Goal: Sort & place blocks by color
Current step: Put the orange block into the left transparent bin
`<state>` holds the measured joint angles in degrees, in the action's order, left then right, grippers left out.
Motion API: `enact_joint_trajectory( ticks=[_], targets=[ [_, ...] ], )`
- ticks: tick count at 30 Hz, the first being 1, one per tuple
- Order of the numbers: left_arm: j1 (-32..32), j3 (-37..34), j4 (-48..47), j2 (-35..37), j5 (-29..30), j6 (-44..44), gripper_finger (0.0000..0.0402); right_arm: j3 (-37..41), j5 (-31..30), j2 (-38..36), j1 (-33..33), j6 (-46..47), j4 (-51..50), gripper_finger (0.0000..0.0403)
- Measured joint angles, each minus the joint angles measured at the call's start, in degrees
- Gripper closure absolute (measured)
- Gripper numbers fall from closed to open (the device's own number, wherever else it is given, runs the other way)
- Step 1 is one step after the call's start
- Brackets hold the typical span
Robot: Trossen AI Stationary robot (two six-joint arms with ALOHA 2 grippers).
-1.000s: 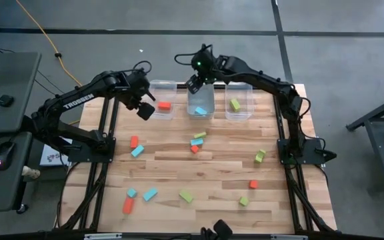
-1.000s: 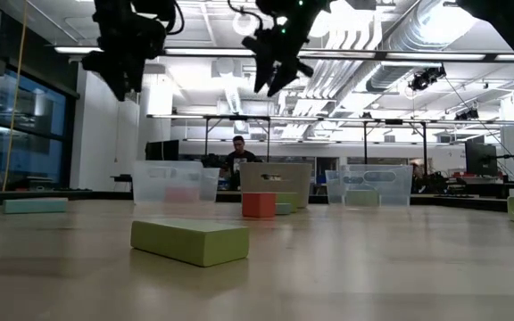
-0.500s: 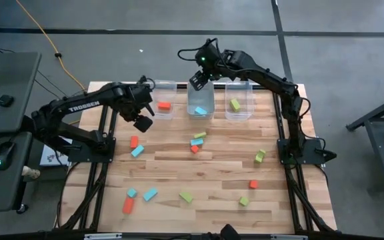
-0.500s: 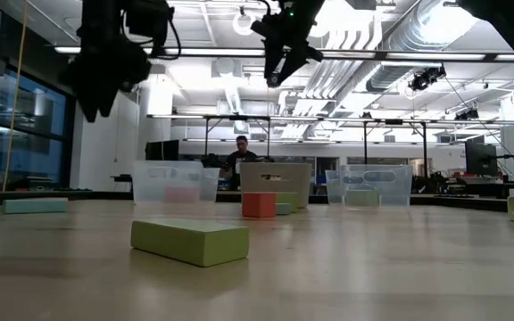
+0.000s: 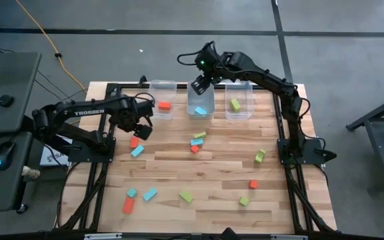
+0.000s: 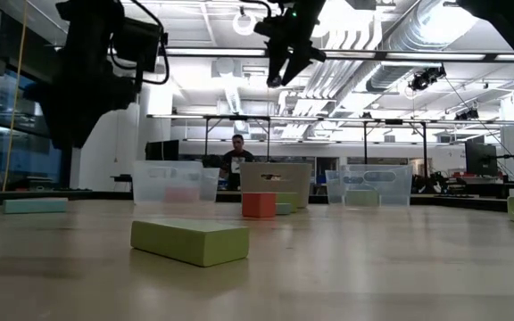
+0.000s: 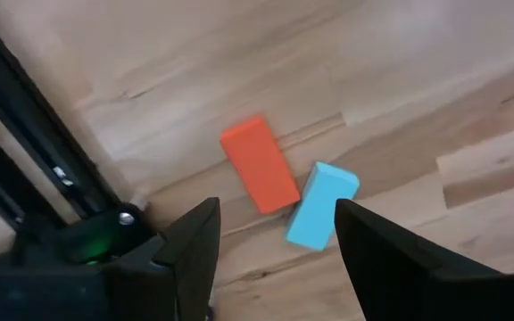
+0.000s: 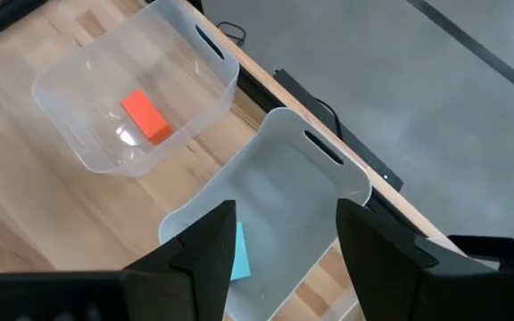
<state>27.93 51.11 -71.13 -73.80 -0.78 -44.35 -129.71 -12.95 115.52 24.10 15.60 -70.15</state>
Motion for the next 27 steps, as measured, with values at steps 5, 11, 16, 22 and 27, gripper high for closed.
enact_joint_trajectory(
  ticks=[5, 11, 16, 22, 27],
  targets=[
    [-1.2, -2.7, 3.5, 0.0, 0.0, -5.0, 0.0202, 0.0, 1.2, 0.0, -0.2, -1.9, 0.0, 0.0217],
    [-1.9, -6.0, 4.8, 0.0, 0.9, -10.5, 0.0202, 0.0, 2.3, 0.0, -0.2, -2.7, 0.0, 0.0217],
    [-1.9, -8.6, 5.7, 0.0, 1.0, -12.9, 0.0202, 0.0, 2.3, 0.0, -0.2, -2.8, 0.0, 0.0217],
    [-1.8, -11.4, 11.4, 0.0, 0.1, -14.1, 0.0202, 0.0, 2.3, 0.0, -0.2, -3.2, 0.1, 0.0217],
    [-2.1, -12.9, 13.6, 0.0, -0.3, -15.6, 0.0202, 0.0, 2.2, 0.0, -0.2, -3.2, 0.1, 0.0217]
  ],
)
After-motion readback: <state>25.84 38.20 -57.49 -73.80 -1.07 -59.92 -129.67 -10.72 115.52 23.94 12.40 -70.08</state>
